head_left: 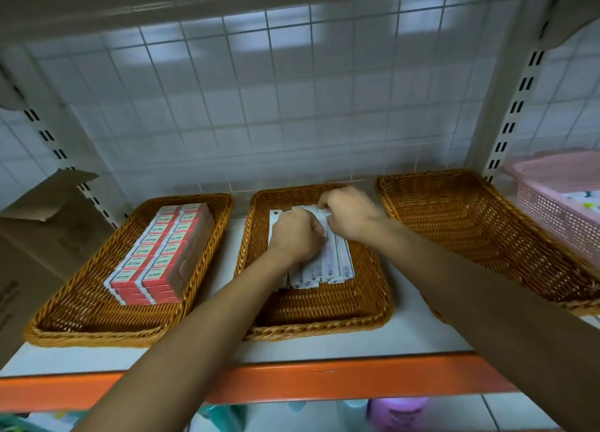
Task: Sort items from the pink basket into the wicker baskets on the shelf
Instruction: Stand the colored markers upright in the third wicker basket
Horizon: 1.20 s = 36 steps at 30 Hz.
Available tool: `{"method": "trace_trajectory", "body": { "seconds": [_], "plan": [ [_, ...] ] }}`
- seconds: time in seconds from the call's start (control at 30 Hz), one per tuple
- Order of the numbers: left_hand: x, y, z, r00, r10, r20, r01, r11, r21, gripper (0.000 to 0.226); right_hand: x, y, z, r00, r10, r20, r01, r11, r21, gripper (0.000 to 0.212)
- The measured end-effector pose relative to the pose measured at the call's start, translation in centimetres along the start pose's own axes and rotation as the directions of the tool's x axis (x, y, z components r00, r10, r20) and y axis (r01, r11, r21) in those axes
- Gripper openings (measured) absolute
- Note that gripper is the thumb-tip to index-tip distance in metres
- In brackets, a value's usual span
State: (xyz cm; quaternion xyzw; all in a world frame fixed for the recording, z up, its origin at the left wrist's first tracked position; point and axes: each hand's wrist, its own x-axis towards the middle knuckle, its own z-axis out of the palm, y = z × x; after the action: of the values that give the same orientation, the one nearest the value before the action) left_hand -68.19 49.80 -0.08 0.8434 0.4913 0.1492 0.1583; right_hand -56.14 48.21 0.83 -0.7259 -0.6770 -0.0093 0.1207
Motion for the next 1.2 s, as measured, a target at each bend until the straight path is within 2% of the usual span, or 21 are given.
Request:
{"method": "trace_trajectory", "body": {
  "seconds": [0.1, 0.2, 0.33, 0.4, 0.7, 0.97, 1.03, 1.13, 1.2],
  "plan": [
    [0.9, 0.9, -1.1, 0.997, 0.001, -0.072, -0.002, 1.000, -0.009, 0.016, -0.6, 0.9, -1.5, 0.999, -0.021, -0.044, 0.019, 0.999, -0.040, 0.028],
    [1.8, 3.2, -1.9, 0.981, 0.121, -0.150, -0.105, 0.989, 0.108, 0.024, -1.6, 2.6, -3.5, 0.993, -0.034, -0.111, 0.022, 0.995, -0.101, 0.030],
    [2.8, 7.9, -2.1, 0.944, 0.261, -0.200, -0.218, 0.952, 0.214, 0.034, -3.4, 6.3, -6.4, 0.995, 0.048, -0.092, -0.060, 0.989, -0.136, 0.035],
    [3.3, 10.7, -1.5, 0.929, 0.310, -0.204, -0.269, 0.941, 0.205, 0.037, -4.5, 8.5, -7.9, 0.993, 0.086, -0.079, -0.097, 0.984, -0.148, 0.036],
    [3.6, 23.7, 3.3, 0.858, 0.500, -0.119, -0.478, 0.861, 0.173, 0.029, -10.8, 19.2, -12.3, 0.964, 0.260, -0.057, -0.266, 0.939, -0.220, 0.037],
    [3.7, 32.5, 8.9, 0.777, 0.618, 0.116, -0.627, 0.776, 0.064, 0.030, -16.1, 28.0, -13.5, 0.913, 0.385, 0.134, -0.343, 0.903, -0.260, 0.038],
    [3.9, 34.0, 10.2, 0.746, 0.635, 0.197, -0.659, 0.747, 0.085, 0.029, -17.3, 29.6, -13.8, 0.869, 0.409, 0.279, -0.321, 0.894, -0.312, 0.046],
    [4.0, 35.4, 12.0, 0.695, 0.628, 0.350, -0.700, 0.701, 0.134, 0.038, -18.8, 31.5, -13.8, 0.693, 0.474, 0.543, -0.323, 0.878, -0.353, 0.083],
    [3.9, 35.8, 13.0, 0.678, 0.588, 0.442, -0.704, 0.691, 0.161, 0.040, -19.3, 32.2, -13.5, 0.620, 0.474, 0.625, -0.298, 0.879, -0.371, 0.095]
  ]
}}
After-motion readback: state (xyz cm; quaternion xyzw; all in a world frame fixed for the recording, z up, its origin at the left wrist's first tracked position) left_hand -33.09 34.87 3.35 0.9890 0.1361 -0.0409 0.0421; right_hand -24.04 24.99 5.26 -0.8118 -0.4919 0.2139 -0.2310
